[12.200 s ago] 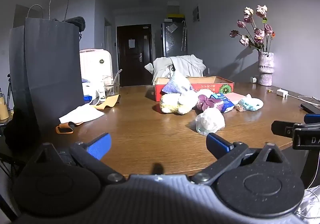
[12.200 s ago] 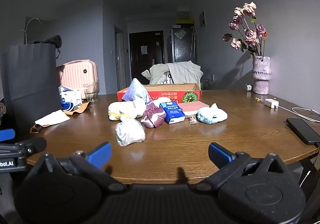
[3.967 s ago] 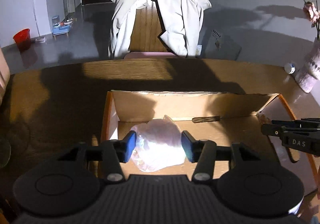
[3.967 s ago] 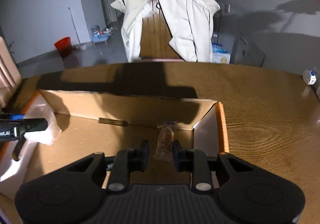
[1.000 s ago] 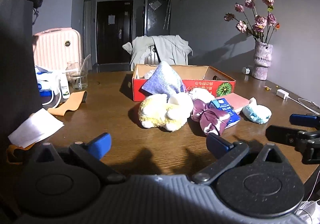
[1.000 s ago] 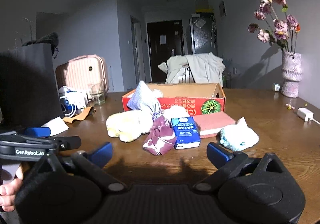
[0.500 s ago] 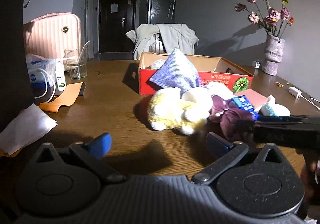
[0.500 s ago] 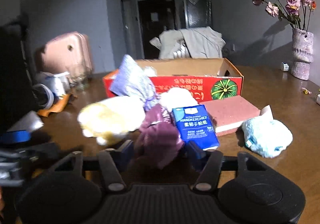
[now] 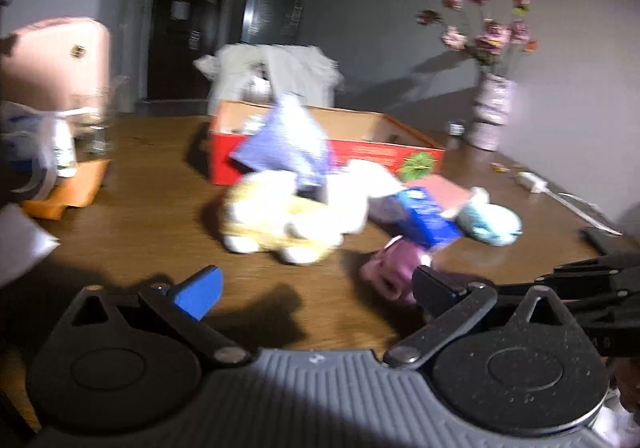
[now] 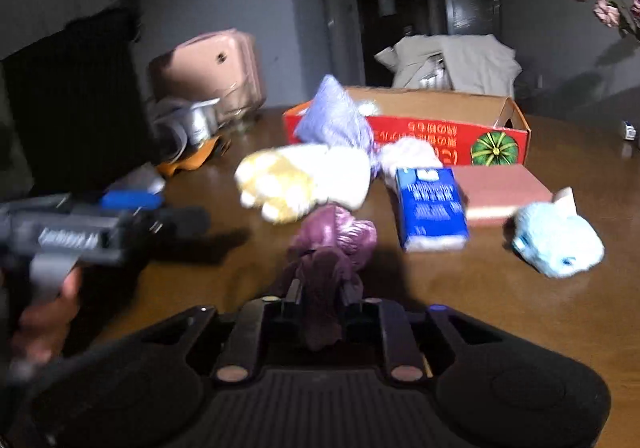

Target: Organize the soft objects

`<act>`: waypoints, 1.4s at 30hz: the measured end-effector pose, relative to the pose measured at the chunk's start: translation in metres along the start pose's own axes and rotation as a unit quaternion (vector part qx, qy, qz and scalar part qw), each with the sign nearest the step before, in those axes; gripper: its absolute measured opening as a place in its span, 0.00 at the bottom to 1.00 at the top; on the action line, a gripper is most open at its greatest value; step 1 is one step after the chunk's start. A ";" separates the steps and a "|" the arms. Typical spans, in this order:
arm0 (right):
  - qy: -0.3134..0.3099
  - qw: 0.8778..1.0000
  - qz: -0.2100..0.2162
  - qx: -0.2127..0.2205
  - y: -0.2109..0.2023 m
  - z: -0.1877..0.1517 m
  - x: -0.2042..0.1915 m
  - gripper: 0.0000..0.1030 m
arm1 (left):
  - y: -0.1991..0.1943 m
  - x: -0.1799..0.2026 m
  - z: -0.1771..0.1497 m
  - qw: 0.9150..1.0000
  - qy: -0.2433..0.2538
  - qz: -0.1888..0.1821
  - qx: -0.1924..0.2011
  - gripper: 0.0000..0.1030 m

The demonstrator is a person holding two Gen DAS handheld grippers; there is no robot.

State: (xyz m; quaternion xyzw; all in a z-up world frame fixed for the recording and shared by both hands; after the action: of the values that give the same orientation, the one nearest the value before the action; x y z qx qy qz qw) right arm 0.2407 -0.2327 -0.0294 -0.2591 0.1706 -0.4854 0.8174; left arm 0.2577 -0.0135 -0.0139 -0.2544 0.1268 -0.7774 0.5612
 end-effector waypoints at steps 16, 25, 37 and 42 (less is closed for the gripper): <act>0.158 0.984 -0.049 0.058 -0.002 -0.020 0.052 0.33 | 0.067 0.037 -0.008 0.989 -0.076 -0.087 -0.097 0.69; 0.195 0.979 -0.011 0.058 0.013 -0.022 0.063 0.35 | 0.075 0.041 -0.012 0.982 -0.087 -0.119 -0.114 0.28; 0.213 0.975 0.006 0.056 0.018 -0.028 0.063 0.32 | 0.066 0.043 -0.014 0.983 -0.079 -0.125 -0.113 0.20; 0.191 0.979 0.004 0.067 -0.002 -0.023 0.047 0.26 | 0.044 0.048 -0.010 0.985 -0.062 -0.132 -0.094 0.20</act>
State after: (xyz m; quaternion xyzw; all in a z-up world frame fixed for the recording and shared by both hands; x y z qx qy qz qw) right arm 0.2489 -0.2812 -0.0480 -0.1057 0.2917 -0.5325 0.7875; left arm 0.2762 -0.0744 -0.0315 -0.3681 0.1297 -0.8120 0.4340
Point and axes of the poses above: each gripper's, at about its wrist camera, not at the fingertips, and y roughly the way its jaws point, x to its right, z to its top, the point moved 3 cm from there along y, roughly the way its jaws point, and after that the axes turned 7 degrees about -y, right-handed, at the moved point
